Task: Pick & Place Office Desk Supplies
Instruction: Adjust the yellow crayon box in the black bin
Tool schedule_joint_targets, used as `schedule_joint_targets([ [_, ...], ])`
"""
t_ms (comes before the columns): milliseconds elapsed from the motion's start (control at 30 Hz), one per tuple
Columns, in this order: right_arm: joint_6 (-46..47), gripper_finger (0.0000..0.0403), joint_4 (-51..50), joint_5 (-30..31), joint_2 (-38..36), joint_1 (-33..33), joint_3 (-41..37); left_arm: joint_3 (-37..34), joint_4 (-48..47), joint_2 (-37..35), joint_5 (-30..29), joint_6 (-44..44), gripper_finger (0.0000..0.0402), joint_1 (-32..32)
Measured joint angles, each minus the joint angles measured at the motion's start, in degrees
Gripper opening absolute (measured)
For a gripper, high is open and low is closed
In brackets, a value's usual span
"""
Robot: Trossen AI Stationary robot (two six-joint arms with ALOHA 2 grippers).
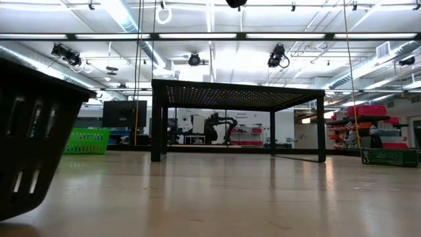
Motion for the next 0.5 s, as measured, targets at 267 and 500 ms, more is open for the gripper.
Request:
schedule_joint_targets([
  [267, -1.5, 0.0049, -0.5, 0.6, 0.0, 0.2, 0.0, 0.0, 1.2, 1.5, 2.6, 1.0, 0.0005, 0.2],
  [500, -1.9, 0.0006, -0.9, -0.6, 0.0, 0.2, 0.0, 0.0, 1.3, 1.8, 2.5, 0.7, 0.0003, 2.0],
])
